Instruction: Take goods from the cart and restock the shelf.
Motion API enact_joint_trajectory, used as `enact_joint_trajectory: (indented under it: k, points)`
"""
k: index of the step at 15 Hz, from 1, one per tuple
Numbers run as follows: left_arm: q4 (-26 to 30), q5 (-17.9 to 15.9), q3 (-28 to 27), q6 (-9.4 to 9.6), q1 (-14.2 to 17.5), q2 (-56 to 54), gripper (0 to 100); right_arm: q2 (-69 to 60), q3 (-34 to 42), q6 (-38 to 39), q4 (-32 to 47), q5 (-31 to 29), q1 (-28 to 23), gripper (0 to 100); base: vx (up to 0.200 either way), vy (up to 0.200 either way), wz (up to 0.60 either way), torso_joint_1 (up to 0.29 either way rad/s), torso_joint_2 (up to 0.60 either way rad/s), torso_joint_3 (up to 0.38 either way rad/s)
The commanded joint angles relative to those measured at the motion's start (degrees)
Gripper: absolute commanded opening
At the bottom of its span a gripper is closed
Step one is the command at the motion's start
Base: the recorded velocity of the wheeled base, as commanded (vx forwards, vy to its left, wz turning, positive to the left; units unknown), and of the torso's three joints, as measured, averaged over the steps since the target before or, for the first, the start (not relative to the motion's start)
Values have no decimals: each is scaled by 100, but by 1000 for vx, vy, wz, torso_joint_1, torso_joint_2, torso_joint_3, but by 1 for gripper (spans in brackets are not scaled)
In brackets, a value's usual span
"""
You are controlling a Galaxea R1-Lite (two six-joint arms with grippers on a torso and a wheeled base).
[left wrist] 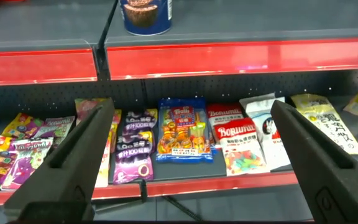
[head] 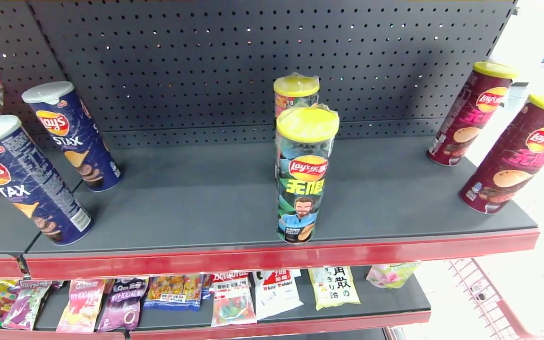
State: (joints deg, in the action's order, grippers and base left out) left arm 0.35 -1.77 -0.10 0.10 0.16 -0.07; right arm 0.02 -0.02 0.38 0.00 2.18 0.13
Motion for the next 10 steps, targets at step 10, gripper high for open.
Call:
enact_joint_trajectory:
  k: [10]
  points:
    - [0, 1, 1, -1, 2, 7, 100, 3021, -2573, 718, 396, 397, 461, 100, 0, 0, 0, 0, 0, 0]
